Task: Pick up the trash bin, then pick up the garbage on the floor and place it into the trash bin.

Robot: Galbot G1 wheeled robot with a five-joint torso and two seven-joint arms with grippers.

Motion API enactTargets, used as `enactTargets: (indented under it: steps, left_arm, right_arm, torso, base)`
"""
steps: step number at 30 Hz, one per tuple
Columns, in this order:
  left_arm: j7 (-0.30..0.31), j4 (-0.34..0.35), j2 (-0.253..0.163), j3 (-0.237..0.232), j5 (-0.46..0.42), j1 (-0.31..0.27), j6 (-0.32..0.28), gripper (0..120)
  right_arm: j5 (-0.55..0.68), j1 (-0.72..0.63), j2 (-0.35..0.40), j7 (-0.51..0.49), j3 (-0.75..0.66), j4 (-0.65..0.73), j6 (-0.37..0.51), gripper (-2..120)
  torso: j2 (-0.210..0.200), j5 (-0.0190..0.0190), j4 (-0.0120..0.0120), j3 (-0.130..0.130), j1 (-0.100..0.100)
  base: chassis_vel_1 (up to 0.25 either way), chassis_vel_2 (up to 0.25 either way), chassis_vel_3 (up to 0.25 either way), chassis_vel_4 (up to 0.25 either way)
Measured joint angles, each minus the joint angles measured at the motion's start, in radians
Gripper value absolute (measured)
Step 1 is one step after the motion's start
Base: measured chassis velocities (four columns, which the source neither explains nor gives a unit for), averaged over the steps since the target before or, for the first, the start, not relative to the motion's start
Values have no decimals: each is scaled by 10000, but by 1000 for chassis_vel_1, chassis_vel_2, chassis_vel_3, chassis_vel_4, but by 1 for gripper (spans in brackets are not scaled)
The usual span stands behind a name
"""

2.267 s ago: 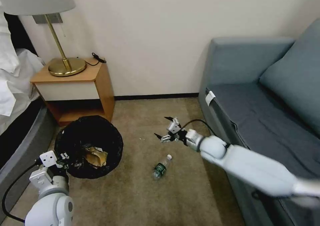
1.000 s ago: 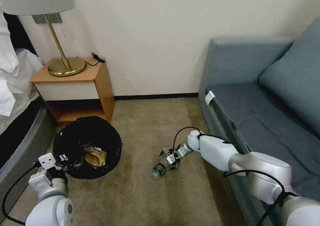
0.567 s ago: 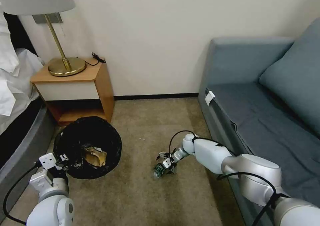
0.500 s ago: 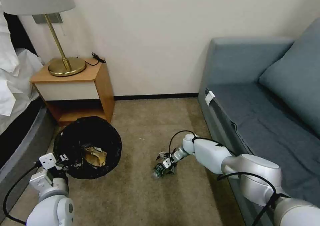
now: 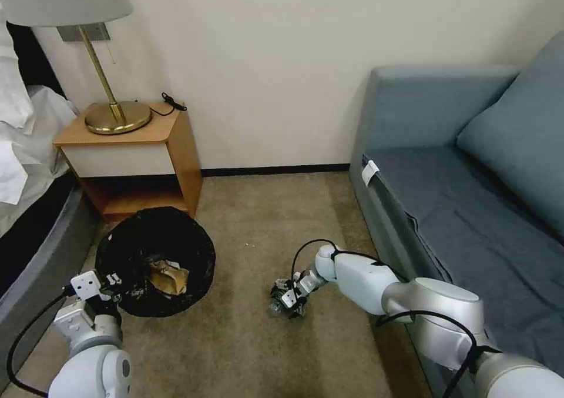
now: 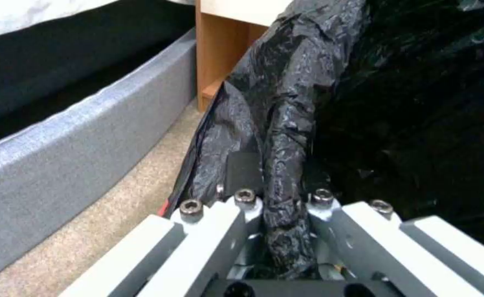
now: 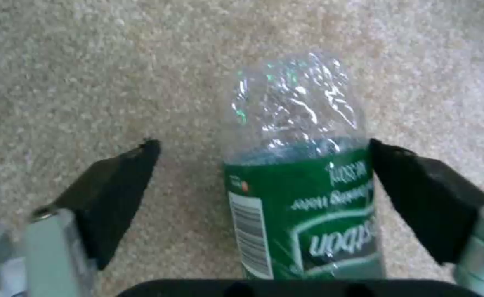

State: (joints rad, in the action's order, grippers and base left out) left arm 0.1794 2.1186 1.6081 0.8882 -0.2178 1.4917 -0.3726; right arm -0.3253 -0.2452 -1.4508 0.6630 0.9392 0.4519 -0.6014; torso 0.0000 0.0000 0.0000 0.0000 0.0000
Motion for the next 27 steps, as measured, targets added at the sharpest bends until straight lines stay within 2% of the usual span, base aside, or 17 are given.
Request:
enactTargets:
  steps: [1,3,10,13,15,18,21,23,25,27]
  left_arm:
    - [0,7,0,0,-3,16,22,2]
    - [0,8,0,0,-4,23,38,2]
    - [6,10,0,-18,-3,14,55,2]
    - [6,-8,0,-26,8,-3,57,2]
    - [12,-30,0,-42,18,-21,60,2]
    - [12,-30,0,-56,25,-33,60,2]
    - [13,-30,0,-87,42,-50,60,2]
    - [13,-29,0,-88,45,-51,60,2]
    - [15,-29,0,-95,57,-49,60,2]
    - [16,-30,0,-95,57,-47,61,2]
  right_arm:
    - [4,-22,-6,0,3,-14,0,86]
    - [6,-31,-6,0,6,-20,0,85]
    - [31,-44,76,-105,-17,4,-1,56]
    - [36,-15,118,-142,-28,73,-1,56]
    - [39,69,153,-143,-27,95,0,67]
    - [41,81,135,-123,-38,31,2,68]
    - [68,76,106,-82,-71,0,13,59]
    - [70,72,102,-78,-75,-3,15,57]
    - [76,52,88,-75,-81,-31,24,47]
    - [76,47,88,-74,-81,-35,25,45]
  torso:
    - [0,0,0,0,0]
    - [0,0,-1,0,0]
    - [2,0,-1,0,0]
    - [2,2,0,0,0]
    - [2,0,0,0,0]
    - [2,1,0,0,0]
    - [2,1,-1,0,0]
    - [2,1,0,0,0]
    - [2,1,0,0,0]
    - [2,0,0,0,0]
  base:
    - [0,0,0,0]
    - [0,0,0,0]
    - [0,0,0,0]
    - [0,0,0,0]
    - [0,0,0,0]
    - [0,0,0,0]
    - [0,0,0,0]
    - [0,0,0,0]
    - [0,0,0,0]
    - [0,0,0,0]
